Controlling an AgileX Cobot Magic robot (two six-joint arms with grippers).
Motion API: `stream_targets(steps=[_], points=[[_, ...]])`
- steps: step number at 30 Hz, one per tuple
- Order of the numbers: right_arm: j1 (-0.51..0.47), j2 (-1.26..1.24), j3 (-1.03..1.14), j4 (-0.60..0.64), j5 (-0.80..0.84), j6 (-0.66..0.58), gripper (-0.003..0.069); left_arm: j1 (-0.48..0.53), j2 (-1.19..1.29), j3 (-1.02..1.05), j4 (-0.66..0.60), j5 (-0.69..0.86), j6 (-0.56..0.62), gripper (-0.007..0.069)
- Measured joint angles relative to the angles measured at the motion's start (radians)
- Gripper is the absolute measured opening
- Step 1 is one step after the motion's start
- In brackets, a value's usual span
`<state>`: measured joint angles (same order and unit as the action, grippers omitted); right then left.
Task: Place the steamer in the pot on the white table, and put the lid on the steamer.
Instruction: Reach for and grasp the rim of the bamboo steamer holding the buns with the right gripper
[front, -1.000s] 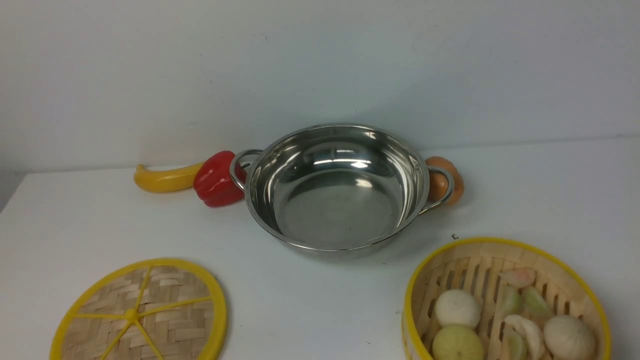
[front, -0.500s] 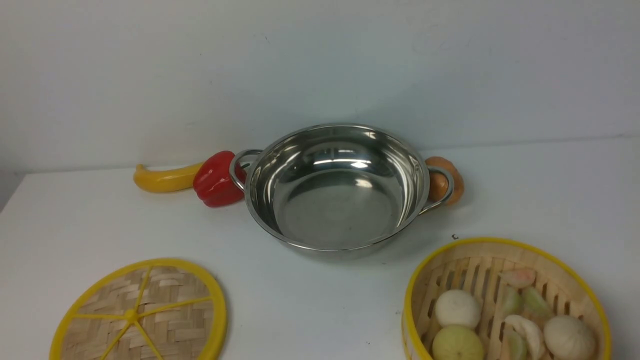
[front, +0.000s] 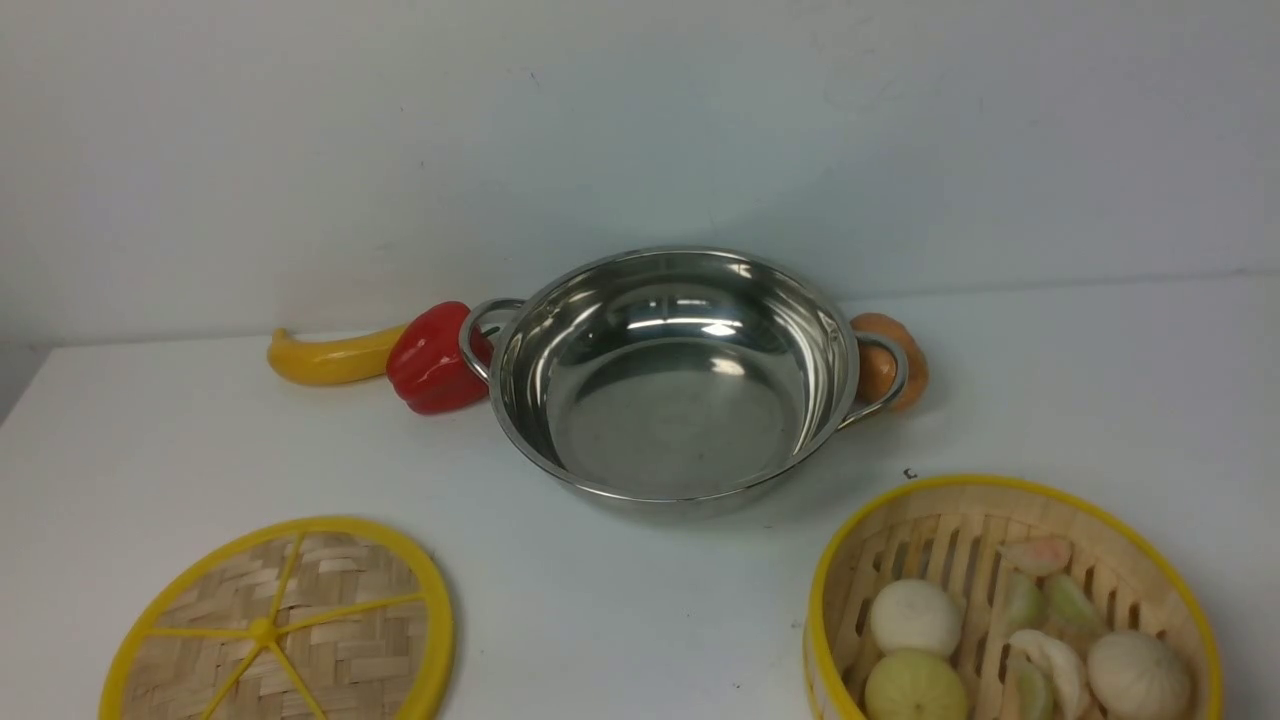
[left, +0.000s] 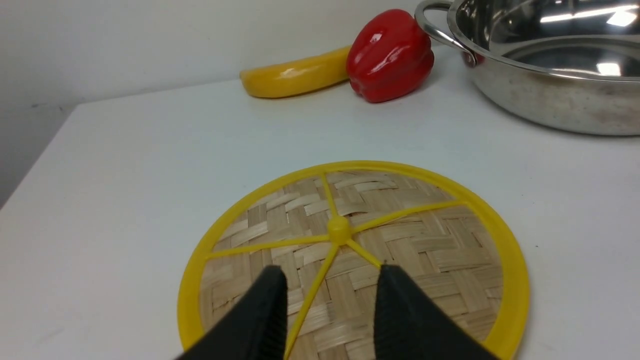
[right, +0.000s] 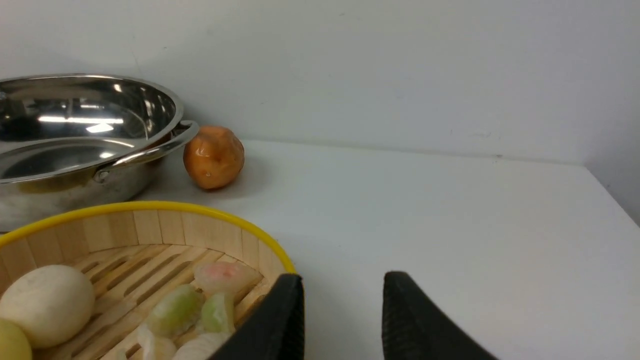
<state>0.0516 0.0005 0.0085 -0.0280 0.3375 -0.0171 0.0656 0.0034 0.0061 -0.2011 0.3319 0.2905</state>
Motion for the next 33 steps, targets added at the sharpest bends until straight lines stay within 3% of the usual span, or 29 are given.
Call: stream_targets(steps=[6,10,15,21,28,33], points=[[0.0,0.0,0.0,-0.001,-0.025,0.006,0.0243,0.0,0.0,0.0,0.0,0.0,0.0,0.0241],[0.0,0.0,-0.008,0.068,-0.073,0.034,0.0243,0.0,0.0,0.0,0.0,0.0,0.0,0.0241],[0.0,0.033,-0.252,0.213,0.087,0.035,0.0243,0.0,0.0,0.0,0.0,0.0,0.0,0.0241],[0.0,0.196,-0.58,0.303,0.562,-0.037,0.0243,0.0,0.0,0.0,0.0,0.0,0.0,0.0241],[0.0,0.315,-0.667,0.413,0.614,-0.039,0.0243,0.0,0.0,0.0,0.0,0.0,0.0,0.0241],[0.0,0.489,-0.669,0.406,0.677,-0.067,0.0243,0.0,0.0,0.0,0.0,0.0,0.0,0.0241]])
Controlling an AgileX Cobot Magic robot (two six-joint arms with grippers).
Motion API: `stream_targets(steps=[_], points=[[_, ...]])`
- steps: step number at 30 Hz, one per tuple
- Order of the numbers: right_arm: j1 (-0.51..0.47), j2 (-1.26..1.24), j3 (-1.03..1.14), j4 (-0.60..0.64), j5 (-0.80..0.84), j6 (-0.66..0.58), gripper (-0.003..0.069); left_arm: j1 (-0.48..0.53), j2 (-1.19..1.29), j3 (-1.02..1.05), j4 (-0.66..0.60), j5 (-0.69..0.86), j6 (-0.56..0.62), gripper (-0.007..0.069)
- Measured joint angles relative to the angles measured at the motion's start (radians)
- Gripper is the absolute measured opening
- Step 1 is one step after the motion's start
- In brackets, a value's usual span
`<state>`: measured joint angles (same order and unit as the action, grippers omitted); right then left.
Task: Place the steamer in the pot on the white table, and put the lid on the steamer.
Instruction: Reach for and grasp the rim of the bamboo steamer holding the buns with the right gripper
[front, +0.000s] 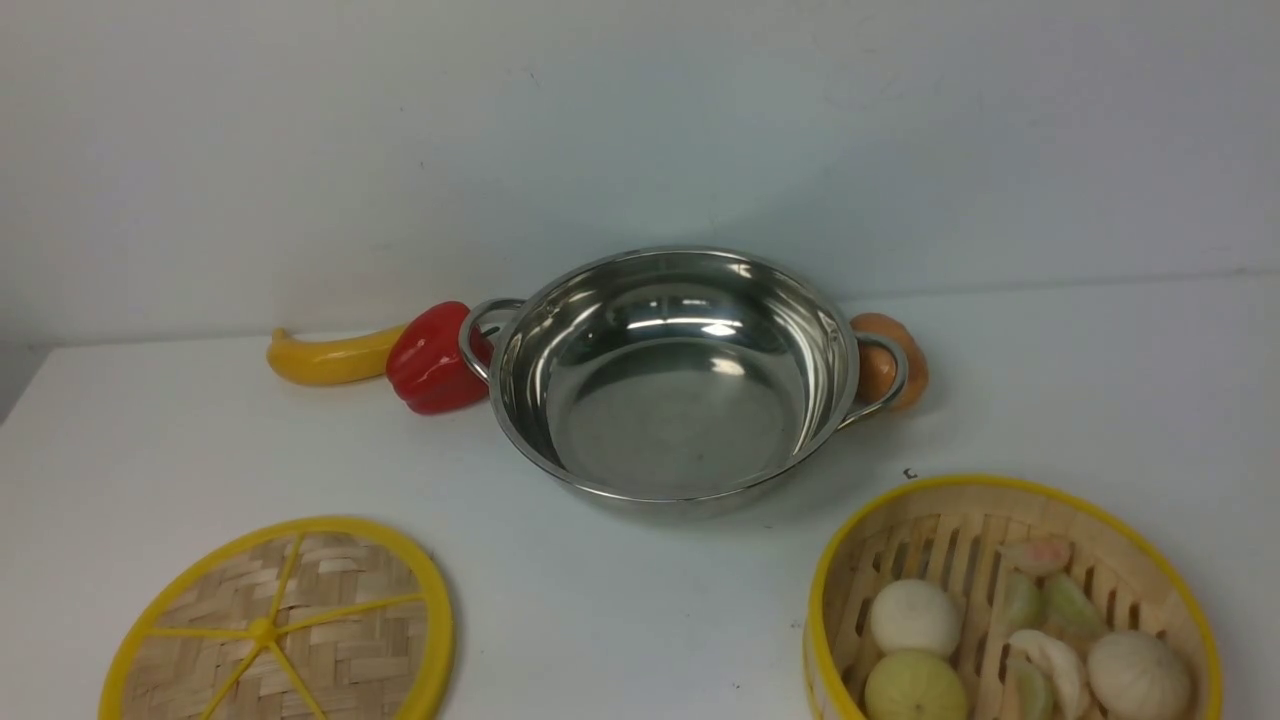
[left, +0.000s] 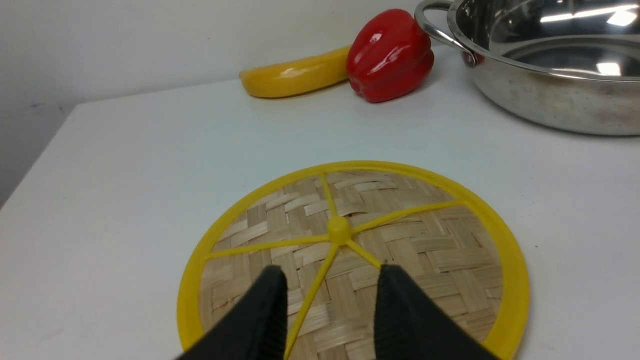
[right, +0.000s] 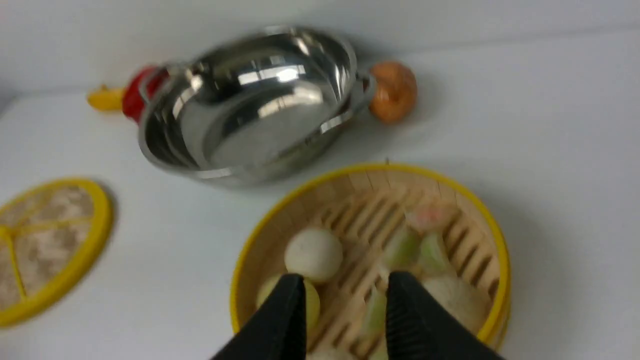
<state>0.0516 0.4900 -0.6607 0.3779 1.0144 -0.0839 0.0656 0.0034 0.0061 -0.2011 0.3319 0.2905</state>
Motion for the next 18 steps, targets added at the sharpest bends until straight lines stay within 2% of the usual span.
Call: stream_targets(steps=[5,6,7,9,13,18], points=[[0.0,0.329,0.0,-0.076,-0.007,-0.194,0.0243,0.0,0.0,0.0,0.0,0.0,0.0,0.0241],[0.0,0.341,0.0,-0.077,-0.011,-0.194,0.0243,0.0,0.0,0.0,0.0,0.0,0.0,0.0241],[0.0,0.423,0.0,-0.087,-0.052,-0.278,0.0243,0.0,0.0,0.0,0.0,0.0,0.0,0.0241],[0.0,0.529,-0.001,-0.088,-0.129,-0.351,0.0243,0.0,0.0,0.0,0.0,0.0,0.0,0.0241],[0.0,0.684,-0.031,-0.088,-0.226,-0.377,0.0243,0.0,0.0,0.0,0.0,0.0,0.0,0.0241],[0.0,0.872,-0.137,-0.102,-0.249,-0.324,0.0254,0.0,0.0,0.0,0.0,0.0,0.0,0.0241]])
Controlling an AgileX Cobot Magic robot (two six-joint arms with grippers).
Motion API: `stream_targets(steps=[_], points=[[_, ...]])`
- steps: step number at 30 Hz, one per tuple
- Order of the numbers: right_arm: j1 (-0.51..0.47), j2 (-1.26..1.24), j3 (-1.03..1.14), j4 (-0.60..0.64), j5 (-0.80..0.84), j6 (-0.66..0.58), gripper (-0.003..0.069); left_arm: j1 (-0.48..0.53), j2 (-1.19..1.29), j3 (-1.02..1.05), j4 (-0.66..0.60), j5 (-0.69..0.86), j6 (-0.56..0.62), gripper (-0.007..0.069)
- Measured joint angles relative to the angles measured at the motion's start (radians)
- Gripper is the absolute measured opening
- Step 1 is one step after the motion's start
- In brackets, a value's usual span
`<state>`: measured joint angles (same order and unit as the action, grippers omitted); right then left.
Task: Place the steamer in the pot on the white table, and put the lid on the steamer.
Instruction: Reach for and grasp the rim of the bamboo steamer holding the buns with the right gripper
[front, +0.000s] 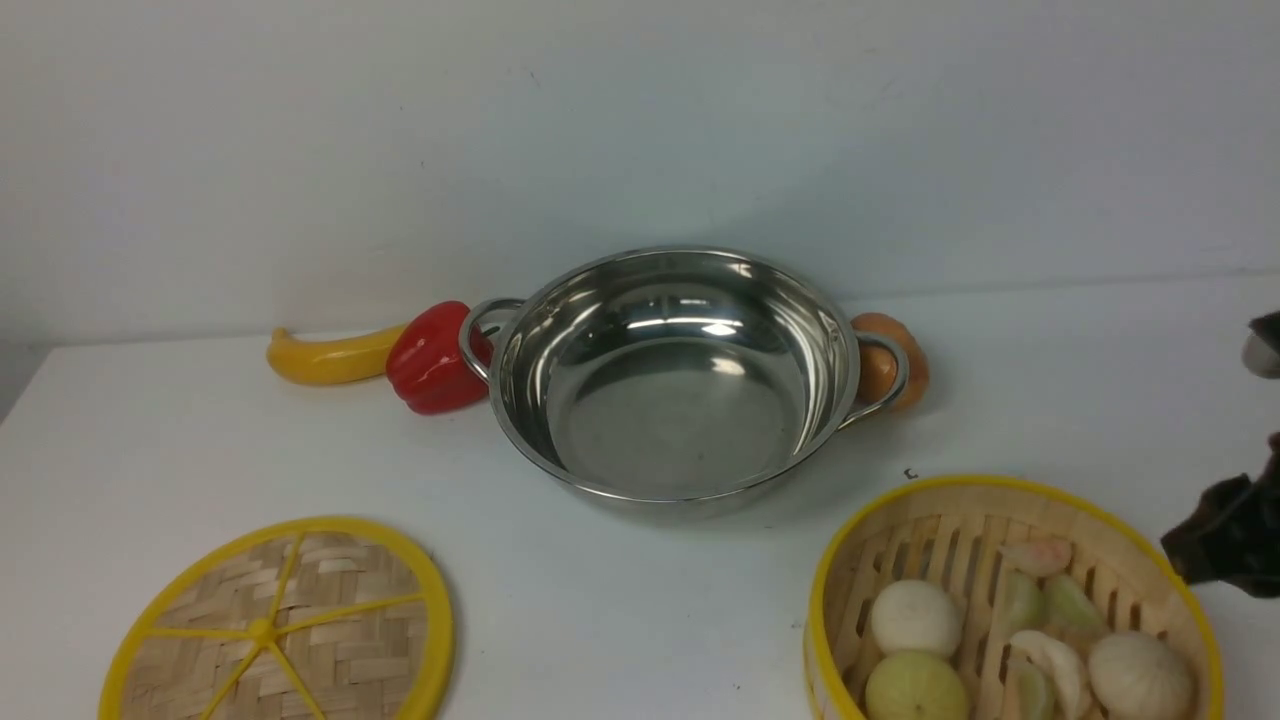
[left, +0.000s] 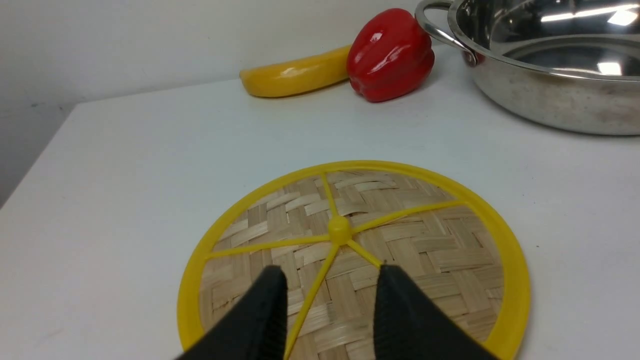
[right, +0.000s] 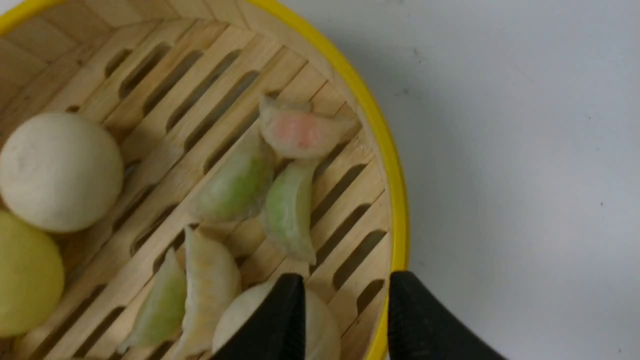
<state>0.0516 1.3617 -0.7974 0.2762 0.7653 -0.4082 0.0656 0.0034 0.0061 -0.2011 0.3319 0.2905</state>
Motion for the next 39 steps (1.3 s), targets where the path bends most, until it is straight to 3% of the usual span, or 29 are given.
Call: stream_targets(steps=[8,23,26,31,39], points=[[0.0,0.16,-0.08,-0.132,0.043,0.108,0.0284,0.0,0.0,0.0,0.0,0.0,0.0,0.0241],[0.0,0.344,-0.08,-0.144,0.02,0.122,0.0283,0.0,0.0,0.0,0.0,0.0,0.0,0.0241],[0.0,0.344,-0.081,-0.141,0.021,0.122,0.0244,0.0,0.0,0.0,0.0,0.0,0.0,0.0241],[0.004,0.344,-0.09,-0.138,0.027,0.123,0.0058,0.0,0.0,0.0,0.0,0.0,0.0,0.0241],[0.005,0.311,-0.237,-0.231,0.226,0.113,0.0052,0.0,0.0,0.0,0.0,0.0,0.0,0.0241]])
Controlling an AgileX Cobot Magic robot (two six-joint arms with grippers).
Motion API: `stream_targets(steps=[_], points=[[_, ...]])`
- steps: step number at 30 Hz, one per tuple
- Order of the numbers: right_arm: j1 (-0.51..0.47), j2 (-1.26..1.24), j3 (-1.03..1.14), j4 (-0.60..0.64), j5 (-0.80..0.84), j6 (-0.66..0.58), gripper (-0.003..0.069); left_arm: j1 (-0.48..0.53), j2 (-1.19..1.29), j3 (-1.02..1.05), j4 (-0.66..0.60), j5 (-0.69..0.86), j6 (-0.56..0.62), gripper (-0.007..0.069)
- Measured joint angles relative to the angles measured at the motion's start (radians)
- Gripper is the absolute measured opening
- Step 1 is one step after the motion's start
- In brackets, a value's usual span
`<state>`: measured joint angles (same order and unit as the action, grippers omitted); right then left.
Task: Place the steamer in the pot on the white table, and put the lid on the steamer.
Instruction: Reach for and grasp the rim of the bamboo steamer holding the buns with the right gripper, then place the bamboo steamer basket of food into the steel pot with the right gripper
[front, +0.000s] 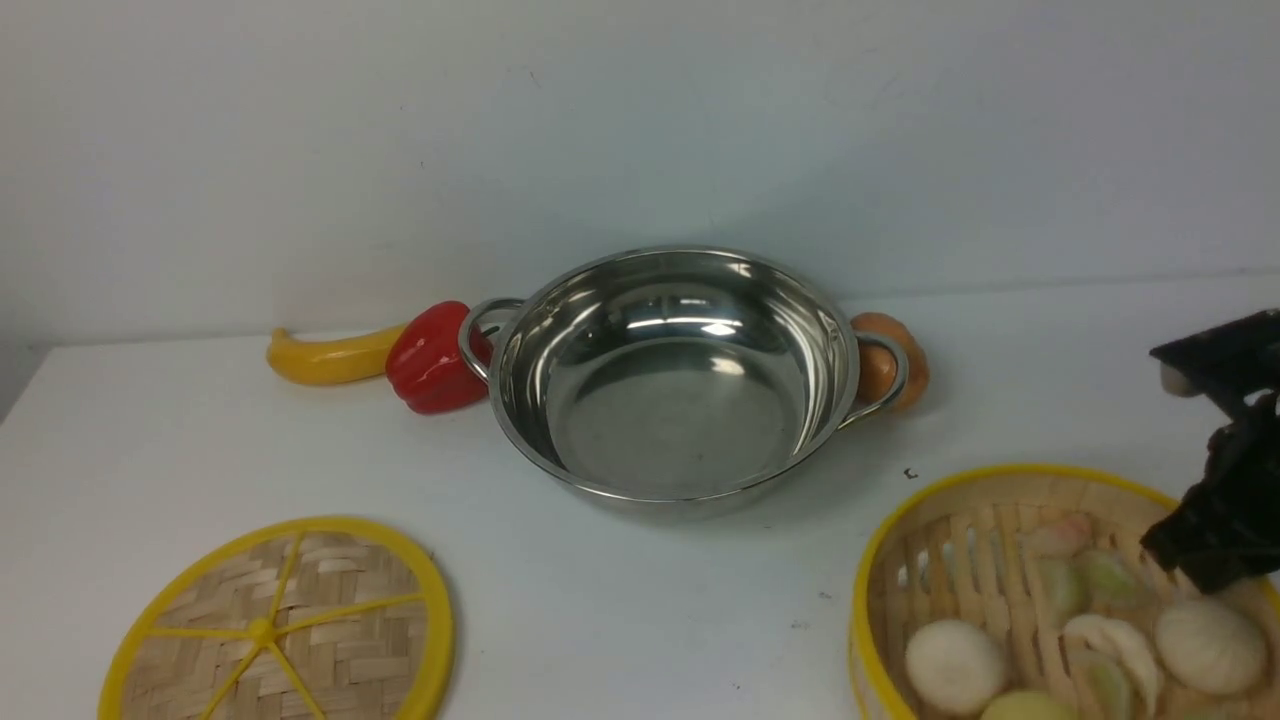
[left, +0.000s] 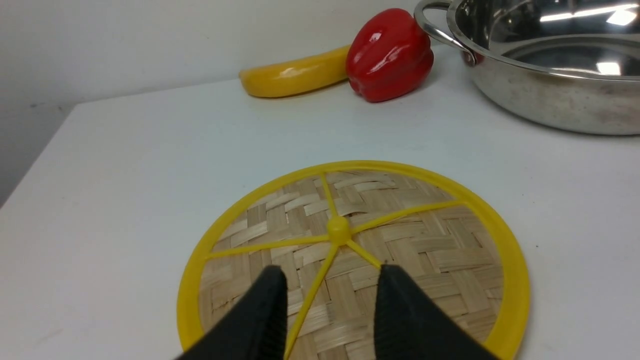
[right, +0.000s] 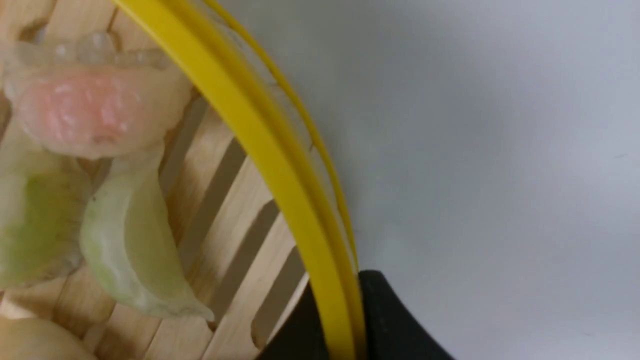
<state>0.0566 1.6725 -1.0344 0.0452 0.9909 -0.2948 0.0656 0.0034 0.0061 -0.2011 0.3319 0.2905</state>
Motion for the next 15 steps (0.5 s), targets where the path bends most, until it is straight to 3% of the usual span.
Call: stream_targets(steps=[4,11,15], points=[[0.0,-0.003,-0.144,-0.021,0.108,0.025,0.0052,0.0,0.0,0.0,0.0,0.0,0.0,0.0241],[0.006,0.046,-0.369,0.084,0.221,-0.005,0.0052,0.0,0.0,0.0,0.0,0.0,0.0,0.0241],[0.057,0.145,-0.569,0.096,0.246,-0.002,0.0052,0.0,0.0,0.0,0.0,0.0,0.0,0.0241]])
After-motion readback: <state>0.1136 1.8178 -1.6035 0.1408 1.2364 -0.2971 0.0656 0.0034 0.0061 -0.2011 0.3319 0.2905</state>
